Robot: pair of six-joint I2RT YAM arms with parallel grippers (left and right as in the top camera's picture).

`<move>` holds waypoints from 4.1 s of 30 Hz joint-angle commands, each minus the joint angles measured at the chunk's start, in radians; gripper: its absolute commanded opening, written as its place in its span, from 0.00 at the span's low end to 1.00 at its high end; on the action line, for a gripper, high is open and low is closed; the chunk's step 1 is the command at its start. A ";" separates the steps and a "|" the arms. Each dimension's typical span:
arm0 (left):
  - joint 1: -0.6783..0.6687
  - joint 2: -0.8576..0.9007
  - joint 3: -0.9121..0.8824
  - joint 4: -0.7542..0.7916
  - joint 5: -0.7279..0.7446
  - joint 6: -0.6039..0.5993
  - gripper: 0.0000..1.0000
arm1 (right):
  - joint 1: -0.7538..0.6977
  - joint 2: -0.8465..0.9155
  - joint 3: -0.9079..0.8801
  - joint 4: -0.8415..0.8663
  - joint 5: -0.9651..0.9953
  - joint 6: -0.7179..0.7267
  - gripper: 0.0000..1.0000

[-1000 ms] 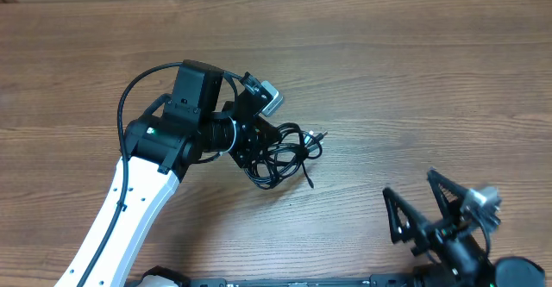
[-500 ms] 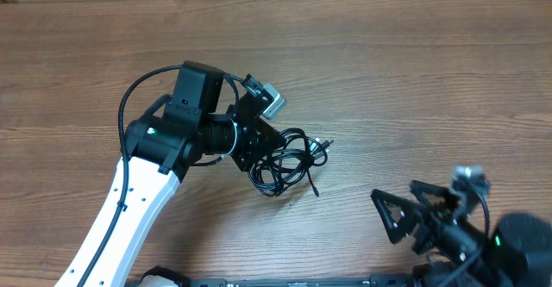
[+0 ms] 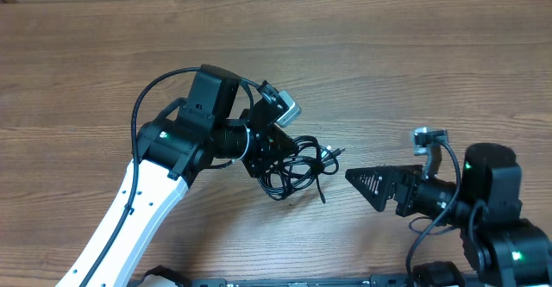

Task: Untangle cables

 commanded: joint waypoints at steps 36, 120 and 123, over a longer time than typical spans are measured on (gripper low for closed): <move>-0.152 -0.024 0.025 0.179 0.120 -0.142 0.04 | -0.003 0.018 0.022 -0.076 -0.147 -0.409 0.30; -0.159 -0.024 0.025 0.453 -0.066 -0.373 0.04 | -0.004 0.018 0.022 -0.151 0.378 0.608 0.96; -0.159 -0.024 0.025 0.479 -0.034 -0.380 0.04 | -0.004 0.019 0.022 -0.112 0.328 0.608 0.95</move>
